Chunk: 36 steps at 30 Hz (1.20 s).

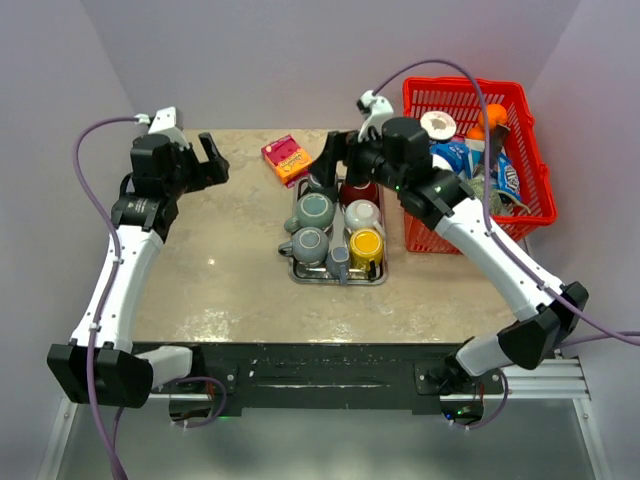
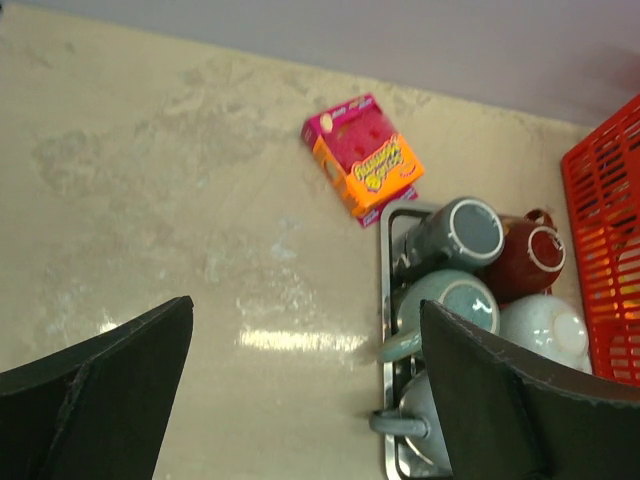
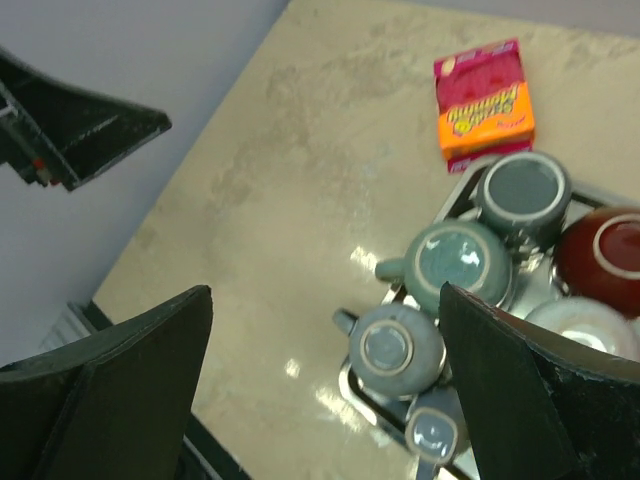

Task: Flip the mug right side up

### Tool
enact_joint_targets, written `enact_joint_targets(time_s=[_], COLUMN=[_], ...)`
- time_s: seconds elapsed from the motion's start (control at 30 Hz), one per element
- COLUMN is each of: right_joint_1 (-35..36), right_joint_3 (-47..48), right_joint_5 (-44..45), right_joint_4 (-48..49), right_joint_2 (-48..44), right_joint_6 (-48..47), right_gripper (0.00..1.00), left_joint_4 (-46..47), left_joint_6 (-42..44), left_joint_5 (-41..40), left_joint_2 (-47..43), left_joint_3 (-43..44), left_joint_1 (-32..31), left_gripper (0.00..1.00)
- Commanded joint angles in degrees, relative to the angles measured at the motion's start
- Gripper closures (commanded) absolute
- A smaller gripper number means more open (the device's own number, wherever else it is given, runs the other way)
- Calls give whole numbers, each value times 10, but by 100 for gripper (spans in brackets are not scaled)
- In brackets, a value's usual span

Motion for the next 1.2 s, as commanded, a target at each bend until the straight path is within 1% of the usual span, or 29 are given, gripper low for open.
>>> enact_joint_targets(time_s=[0.0, 0.03, 0.07, 0.1, 0.17, 0.2, 0.23, 0.3, 0.33, 0.37, 0.43, 0.47, 0.53, 0.57, 0.63, 0.67, 0.8, 0.93, 1.0, 1.03, 1.1, 1.17], right_joint_1=[65, 80, 116, 132, 170, 183, 196, 238, 251, 275, 303, 310, 322, 327, 328, 328, 328, 321, 314, 300, 273, 258], right_joint_3=[-18, -12, -11, -17, -44, -51, -59, -86, -99, -132, -167, -202, -236, -274, -311, -334, -364, -404, -422, -427, -419, -411], right_joint_5=[102, 117, 134, 155, 169, 178, 211, 257, 297, 317, 353, 386, 421, 443, 464, 473, 496, 477, 471, 453, 411, 394], right_joint_4=[-5, -27, -35, -38, -53, -62, -83, -108, -128, -129, -132, -131, -122, -109, -66, -52, -40, 20, 58, 69, 60, 63], right_joint_2=[-71, -74, -78, -80, -79, -76, -74, -69, -70, -71, -72, -74, -79, -84, -99, -104, -108, -112, -101, -95, -77, -71], right_joint_6=[16, 31, 33, 35, 58, 87, 101, 144, 157, 168, 203, 212, 235, 236, 224, 219, 206, 190, 167, 161, 172, 177], right_gripper=[1, 1, 1, 1, 4, 6, 8, 10, 11, 12, 16, 18, 22, 23, 28, 29, 31, 34, 35, 37, 40, 41], left_joint_4=[9, 3, 6, 10, 20, 23, 24, 26, 31, 33, 25, 19, 23, 28, 38, 36, 76, 84, 116, 125, 137, 142], left_joint_6=[-69, -73, -77, -91, -105, -114, -118, -126, -126, -126, -127, -129, -137, -140, -161, -174, -198, -214, -226, -231, -251, -251], left_joint_5=[6, 17, 25, 32, 41, 57, 63, 67, 68, 73, 96, 106, 134, 139, 135, 132, 160, 174, 186, 188, 190, 202], left_joint_2=[-52, -53, -59, -65, -81, -87, -92, -111, -117, -128, -138, -141, -153, -158, -170, -173, -177, -155, -152, -153, -152, -146], left_joint_3=[-28, -31, -39, -61, -82, -98, -105, -132, -142, -151, -161, -159, -168, -174, -189, -190, -213, -212, -225, -230, -234, -228], left_joint_1=[5, 5, 5, 5, 5, 5, 5, 5, 5, 5, 5, 5, 5, 5, 5, 5, 5, 5, 5, 5, 5, 5], left_gripper=[1, 1, 1, 1, 1, 1, 1, 1, 1, 1, 1, 1, 1, 1, 1, 1, 1, 1, 1, 1, 1, 1])
